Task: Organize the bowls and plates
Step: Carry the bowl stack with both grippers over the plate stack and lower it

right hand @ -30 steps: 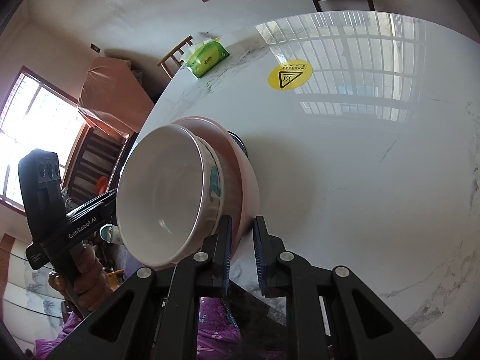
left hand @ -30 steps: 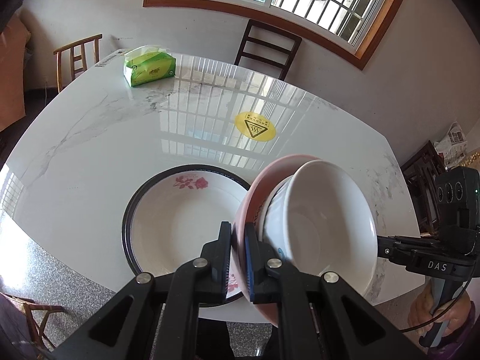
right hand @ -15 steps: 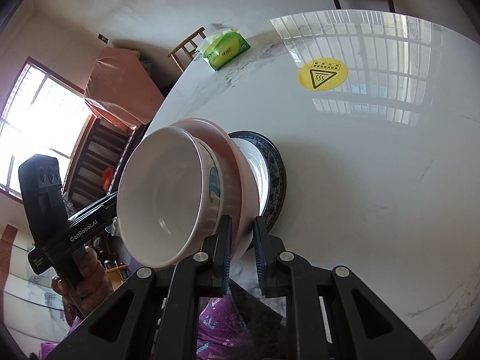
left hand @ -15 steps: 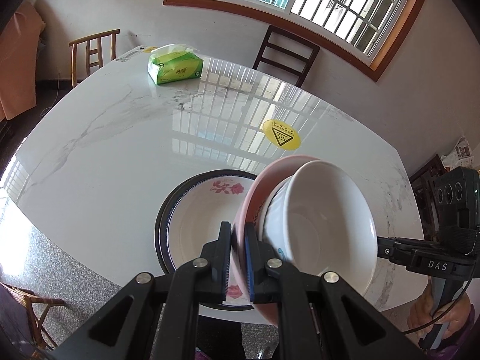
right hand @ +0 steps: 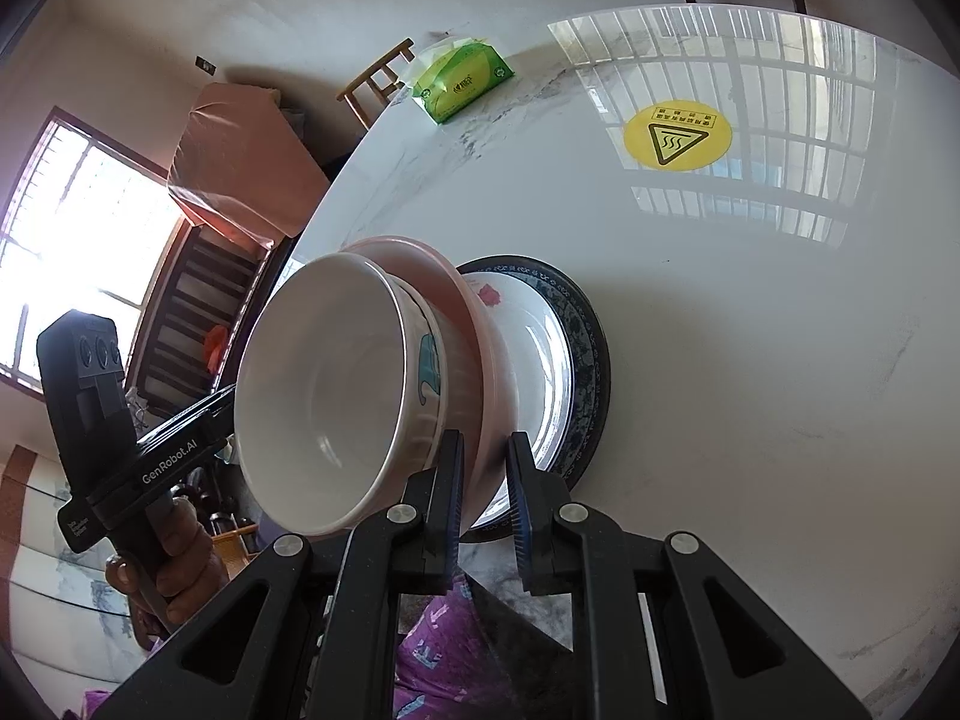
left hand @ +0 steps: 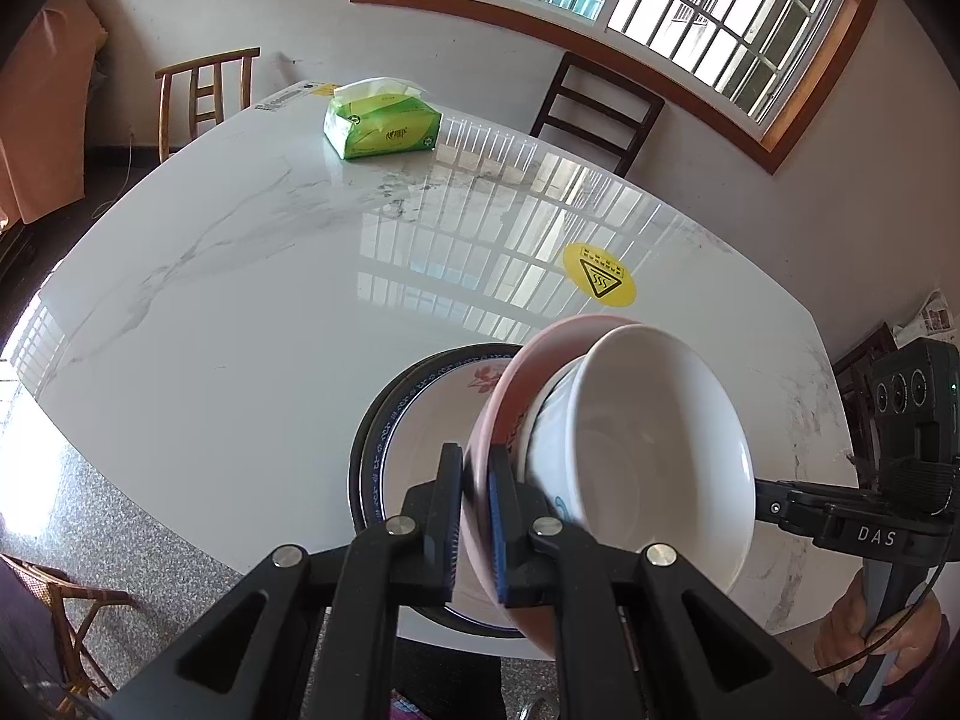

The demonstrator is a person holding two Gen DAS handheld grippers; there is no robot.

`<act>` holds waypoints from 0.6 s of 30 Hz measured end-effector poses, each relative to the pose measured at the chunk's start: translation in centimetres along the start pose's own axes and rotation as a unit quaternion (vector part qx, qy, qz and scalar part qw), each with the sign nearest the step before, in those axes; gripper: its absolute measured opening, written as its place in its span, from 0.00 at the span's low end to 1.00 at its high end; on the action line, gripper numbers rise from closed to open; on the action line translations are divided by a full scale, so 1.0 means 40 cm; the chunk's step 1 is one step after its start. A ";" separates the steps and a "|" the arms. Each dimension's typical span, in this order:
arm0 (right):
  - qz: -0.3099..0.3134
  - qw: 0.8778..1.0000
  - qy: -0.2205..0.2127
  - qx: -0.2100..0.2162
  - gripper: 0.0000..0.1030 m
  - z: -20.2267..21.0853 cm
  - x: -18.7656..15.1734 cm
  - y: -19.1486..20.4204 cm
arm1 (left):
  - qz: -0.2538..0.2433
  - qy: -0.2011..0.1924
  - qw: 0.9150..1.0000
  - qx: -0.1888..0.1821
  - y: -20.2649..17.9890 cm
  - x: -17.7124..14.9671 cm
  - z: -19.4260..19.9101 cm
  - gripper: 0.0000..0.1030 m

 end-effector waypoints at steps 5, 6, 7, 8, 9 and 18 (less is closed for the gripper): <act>0.000 1.000 0.005 -0.001 0.16 -0.011 -0.001 0.003 | 0.005 0.005 1.000 0.001 0.014 -0.001 -0.015 0.07; 0.000 1.000 0.006 -0.001 0.16 -0.016 -0.001 0.003 | 0.005 0.006 1.000 0.000 0.016 0.000 -0.018 0.07; 0.000 1.000 0.007 -0.002 0.16 -0.018 -0.001 0.003 | 0.007 0.006 1.000 0.001 0.017 0.000 -0.021 0.07; -0.001 1.000 0.007 -0.002 0.16 -0.020 -0.001 0.004 | 0.008 0.007 1.000 0.001 0.021 -0.001 -0.024 0.07; -0.001 1.000 0.008 -0.002 0.16 -0.022 -0.001 0.004 | 0.009 0.008 1.000 0.001 0.023 -0.001 -0.026 0.07; -0.006 1.000 0.014 -0.001 0.16 -0.032 0.003 0.005 | 0.014 0.015 1.000 0.002 0.037 -0.006 -0.045 0.05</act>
Point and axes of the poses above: each gripper's, at about its wrist camera, not at the fingertips, and z roughly against the way its jaws point, y to its left, x to its top, the point moved 4 cm from there along -z, roughly the way its jaws point, and after that the axes turned 7 degrees about -x, right-handed, at the moved point
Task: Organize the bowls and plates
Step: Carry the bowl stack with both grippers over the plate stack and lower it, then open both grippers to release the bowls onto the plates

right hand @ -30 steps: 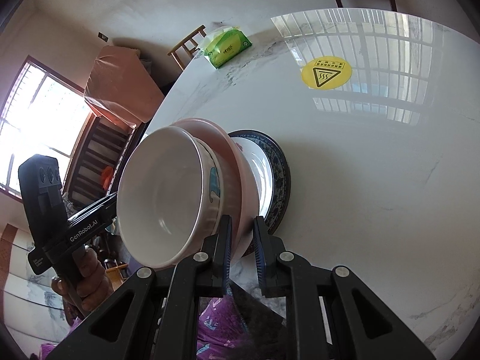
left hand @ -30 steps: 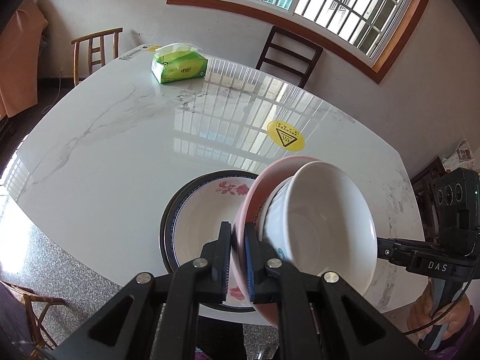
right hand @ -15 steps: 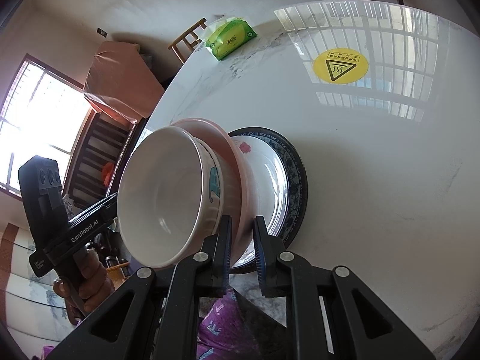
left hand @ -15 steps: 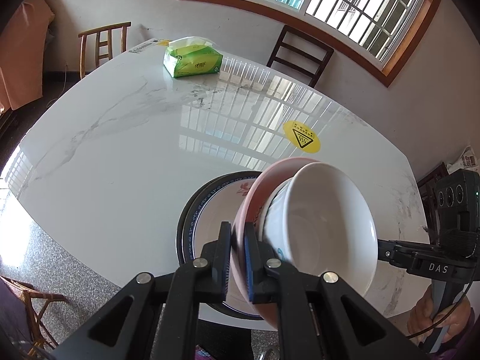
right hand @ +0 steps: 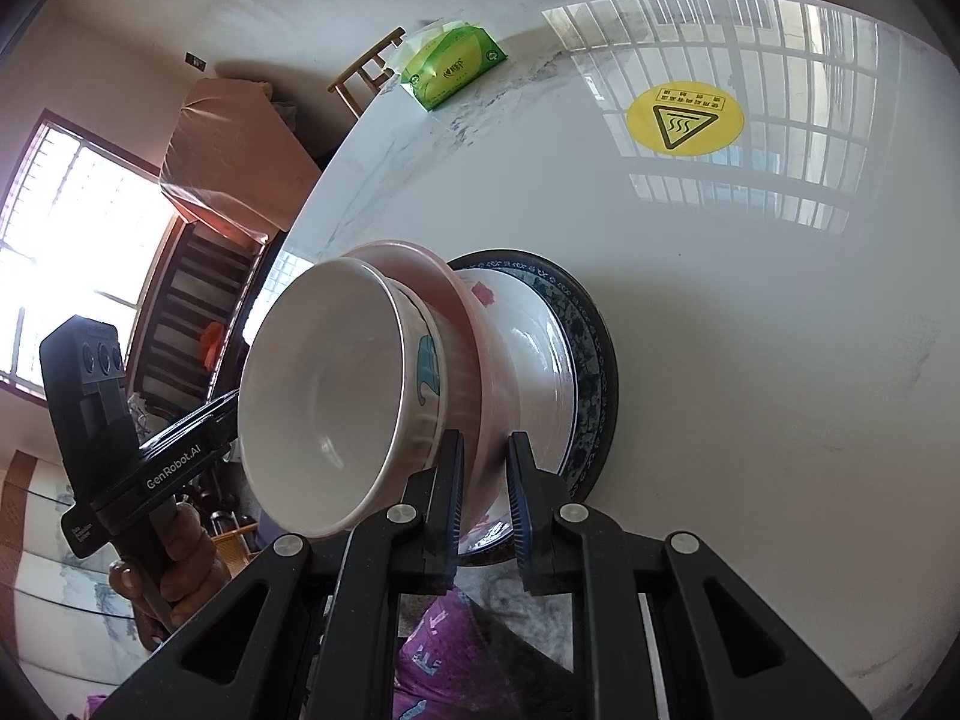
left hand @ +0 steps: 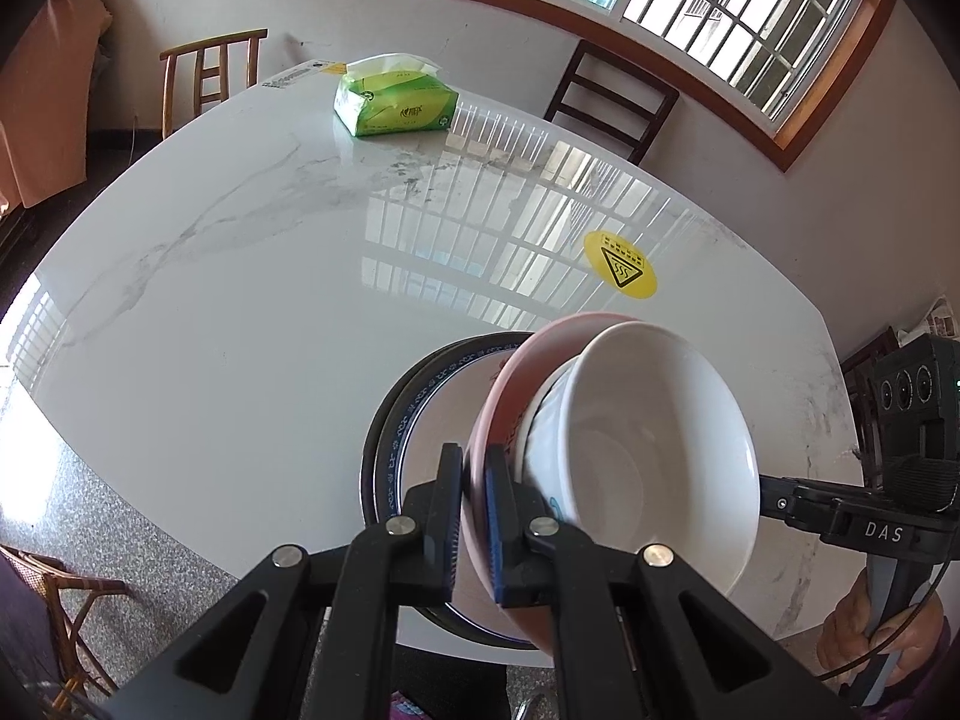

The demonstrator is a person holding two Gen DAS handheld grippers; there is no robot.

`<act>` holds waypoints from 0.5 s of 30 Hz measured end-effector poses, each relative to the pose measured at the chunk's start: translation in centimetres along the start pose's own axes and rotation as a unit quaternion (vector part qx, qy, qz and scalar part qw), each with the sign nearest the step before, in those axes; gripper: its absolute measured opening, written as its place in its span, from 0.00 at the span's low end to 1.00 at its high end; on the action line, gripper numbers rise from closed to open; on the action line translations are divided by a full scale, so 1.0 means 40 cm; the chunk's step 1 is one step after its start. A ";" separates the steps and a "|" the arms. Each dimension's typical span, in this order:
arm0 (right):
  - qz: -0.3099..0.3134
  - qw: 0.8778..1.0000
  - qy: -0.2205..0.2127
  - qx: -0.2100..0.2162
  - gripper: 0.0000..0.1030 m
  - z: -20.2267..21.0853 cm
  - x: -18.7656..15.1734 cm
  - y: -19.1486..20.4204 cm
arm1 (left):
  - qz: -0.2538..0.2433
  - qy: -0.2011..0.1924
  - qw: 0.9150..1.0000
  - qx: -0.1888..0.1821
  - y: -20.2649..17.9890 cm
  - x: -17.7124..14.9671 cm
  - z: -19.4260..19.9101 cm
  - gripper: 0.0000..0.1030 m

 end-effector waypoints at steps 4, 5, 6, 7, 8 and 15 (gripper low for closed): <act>-0.001 1.000 0.002 0.000 0.17 -0.006 0.001 0.002 | 0.002 0.001 1.000 0.001 0.006 -0.003 -0.006 0.05; -0.002 1.000 0.002 0.001 0.17 -0.007 0.001 0.001 | 0.002 0.001 1.000 0.001 0.008 -0.003 -0.007 0.05; -0.003 1.000 0.001 0.003 0.17 -0.007 0.001 0.000 | 0.001 0.001 1.000 0.002 0.007 -0.003 -0.007 0.05; -0.005 1.000 0.001 0.005 0.17 -0.007 0.003 -0.003 | 0.001 0.000 1.000 0.002 0.007 -0.004 -0.007 0.05; -0.007 1.000 0.001 0.006 0.17 -0.007 0.003 -0.003 | 0.002 0.000 1.000 0.002 0.009 -0.004 -0.007 0.05; -0.016 1.000 -0.005 0.020 0.17 -0.007 0.001 -0.013 | -0.009 -0.007 1.000 0.007 0.002 -0.008 -0.005 0.05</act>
Point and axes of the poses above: each gripper's, at about its wrist camera, not at the fingertips, and z roughly against the way its jaws point, y to its left, x to its top, the point moved 4 cm from there along -z, roughly the way its jaws point, and after that the axes turned 7 degrees about -x, right-handed, at the moved point
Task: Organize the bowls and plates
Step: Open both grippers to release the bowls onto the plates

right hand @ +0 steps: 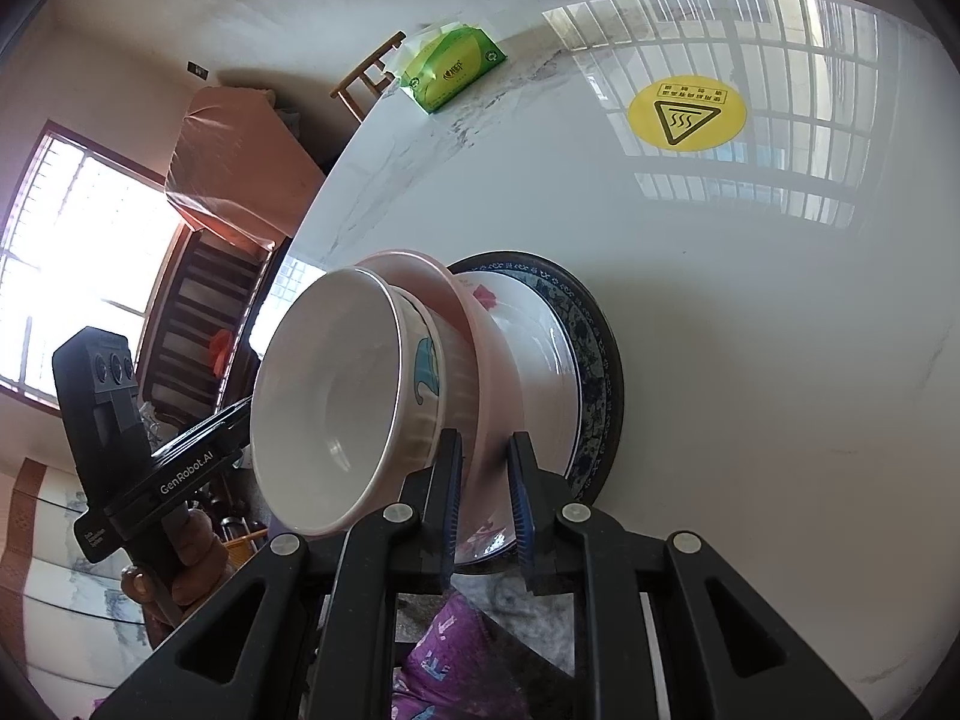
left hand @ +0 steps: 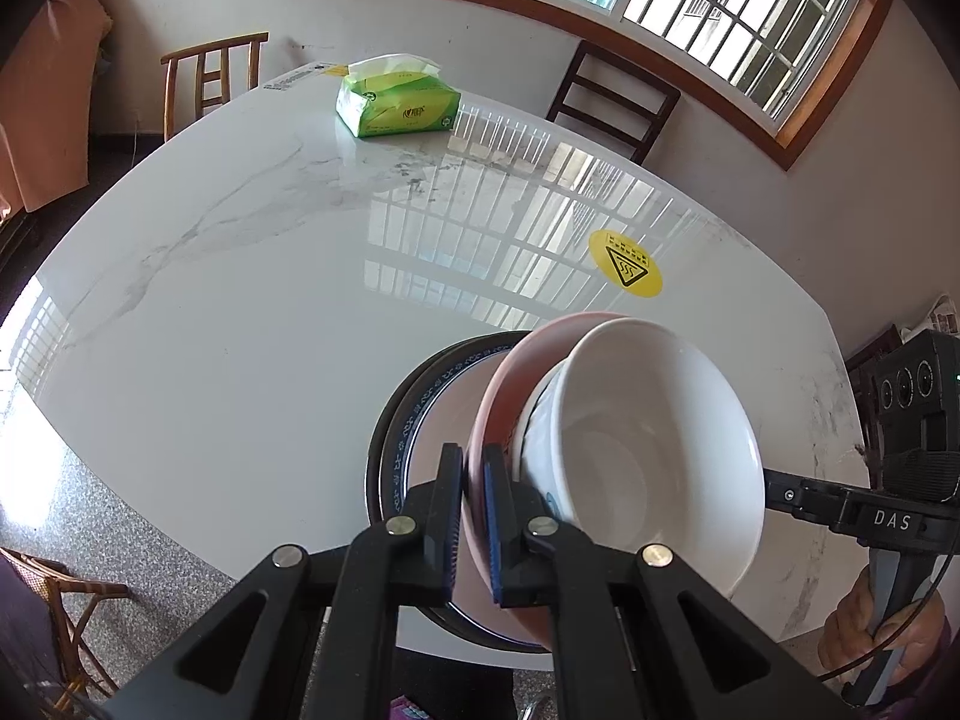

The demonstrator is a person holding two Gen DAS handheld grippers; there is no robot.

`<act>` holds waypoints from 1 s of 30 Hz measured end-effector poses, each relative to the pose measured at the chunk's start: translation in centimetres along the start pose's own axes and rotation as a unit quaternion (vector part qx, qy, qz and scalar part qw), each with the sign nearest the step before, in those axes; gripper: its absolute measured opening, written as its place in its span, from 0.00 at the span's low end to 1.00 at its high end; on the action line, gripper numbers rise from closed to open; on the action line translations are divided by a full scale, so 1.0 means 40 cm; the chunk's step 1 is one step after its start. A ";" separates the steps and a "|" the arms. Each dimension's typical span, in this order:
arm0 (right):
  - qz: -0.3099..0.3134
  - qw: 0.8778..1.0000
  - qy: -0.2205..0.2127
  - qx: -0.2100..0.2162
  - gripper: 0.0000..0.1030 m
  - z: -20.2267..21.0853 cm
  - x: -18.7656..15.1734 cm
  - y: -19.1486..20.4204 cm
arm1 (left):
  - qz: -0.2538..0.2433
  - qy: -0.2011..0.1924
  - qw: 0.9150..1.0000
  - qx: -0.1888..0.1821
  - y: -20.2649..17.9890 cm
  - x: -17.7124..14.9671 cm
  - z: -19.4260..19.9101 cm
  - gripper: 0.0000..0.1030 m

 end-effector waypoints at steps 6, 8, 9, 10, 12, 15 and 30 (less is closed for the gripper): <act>0.002 1.000 -0.019 0.016 0.18 -0.001 0.001 -0.009 | -0.019 -0.037 0.999 0.014 0.000 -0.002 0.016 0.05; 0.011 0.999 -0.029 0.012 0.20 0.000 -0.001 0.000 | -0.022 -0.046 0.999 0.013 0.001 -0.002 0.017 0.05; 0.018 0.999 -0.038 0.006 0.21 0.002 -0.003 0.004 | -0.025 -0.049 0.998 0.017 0.001 -0.003 0.015 0.06; 0.025 0.999 -0.046 0.001 0.21 0.001 -0.003 0.008 | -0.029 -0.053 0.998 0.022 0.000 -0.006 0.013 0.08; 0.024 0.998 -0.060 -0.006 0.25 0.003 -0.006 0.004 | -0.034 -0.062 0.997 0.018 0.003 -0.015 0.010 0.09; 0.028 0.995 -0.100 -0.011 0.37 0.024 -0.012 -0.003 | -0.048 -0.085 0.995 0.028 0.002 -0.034 0.013 0.12; 0.077 0.917 -0.377 -0.108 0.95 0.141 -0.191 0.066 | -0.128 -0.224 0.964 0.072 -0.057 -0.180 0.082 0.17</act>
Point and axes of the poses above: each gripper's, at about its wrist camera, not at the fingertips, and z roughly against the way its jaws point, y to its left, x to its top, the point moved 4 cm from there along -z, roughly the way its jaws point, and after that the axes turned 7 degrees about -x, right-handed, at the moved point
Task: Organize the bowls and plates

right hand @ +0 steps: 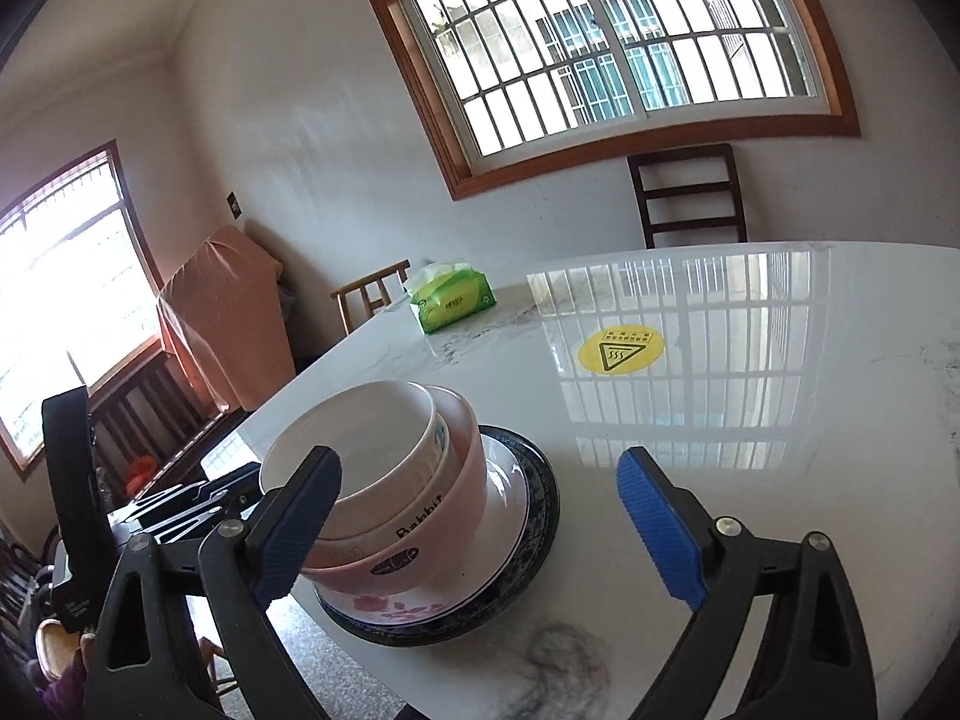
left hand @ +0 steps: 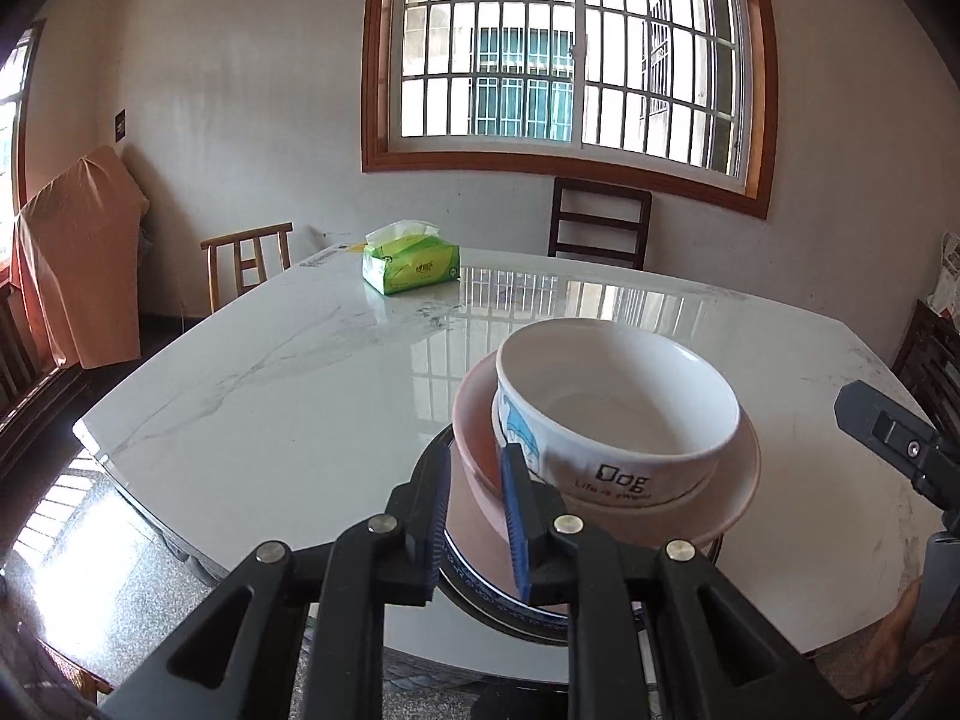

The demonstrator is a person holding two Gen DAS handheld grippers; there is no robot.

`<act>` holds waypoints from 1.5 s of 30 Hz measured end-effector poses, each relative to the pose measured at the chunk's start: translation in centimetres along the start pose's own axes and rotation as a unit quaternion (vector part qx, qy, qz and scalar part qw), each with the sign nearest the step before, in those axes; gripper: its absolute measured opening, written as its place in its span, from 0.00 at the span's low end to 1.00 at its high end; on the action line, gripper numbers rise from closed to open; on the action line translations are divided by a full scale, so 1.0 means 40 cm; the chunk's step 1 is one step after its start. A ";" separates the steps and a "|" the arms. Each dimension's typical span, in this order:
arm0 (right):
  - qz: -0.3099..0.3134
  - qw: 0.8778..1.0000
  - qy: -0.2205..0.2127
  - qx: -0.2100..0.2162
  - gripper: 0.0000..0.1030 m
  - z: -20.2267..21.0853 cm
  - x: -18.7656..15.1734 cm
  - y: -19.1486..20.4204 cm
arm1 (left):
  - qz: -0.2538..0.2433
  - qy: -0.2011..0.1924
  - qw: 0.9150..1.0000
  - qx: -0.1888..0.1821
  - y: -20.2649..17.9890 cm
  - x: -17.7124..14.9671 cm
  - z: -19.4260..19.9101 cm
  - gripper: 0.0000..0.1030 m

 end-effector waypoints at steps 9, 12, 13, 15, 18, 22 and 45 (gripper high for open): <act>0.022 0.996 -0.049 -0.072 1.00 0.073 -0.104 0.034 | -0.017 -0.024 0.999 -0.023 -0.043 -0.087 0.055 0.20; 0.033 0.994 -0.059 -0.081 1.00 0.106 -0.128 0.046 | -0.027 -0.022 0.999 -0.017 -0.054 -0.122 0.066 0.20; 0.037 0.993 -0.066 -0.085 1.00 0.123 -0.135 0.051 | -0.029 -0.024 0.999 -0.017 -0.056 -0.130 0.072 0.20; 0.055 0.991 -0.073 -0.098 1.00 0.141 -0.139 0.067 | -0.035 -0.033 0.999 -0.010 -0.061 -0.146 0.088 0.20; 0.063 0.989 -0.088 -0.101 1.00 0.173 -0.145 0.086 | -0.044 -0.044 0.998 0.002 -0.064 -0.158 0.107 0.21; 0.063 0.987 -0.100 -0.105 1.00 0.204 -0.148 0.096 | -0.047 -0.072 0.996 0.012 -0.062 -0.161 0.143 0.34; 0.084 0.981 -0.142 -0.100 1.00 0.296 -0.171 0.118 | -0.043 -0.107 0.993 -0.015 -0.081 -0.158 0.231 0.78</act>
Point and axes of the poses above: each gripper's, at about its wrist camera, not at the fingertips, and z roughly against the way its jaws point, y to its left, x to its top, the point moved 4 cm from there along -z, roughly the way its jaws point, and after that the axes turned 7 degrees about -x, right-handed, at the moved point
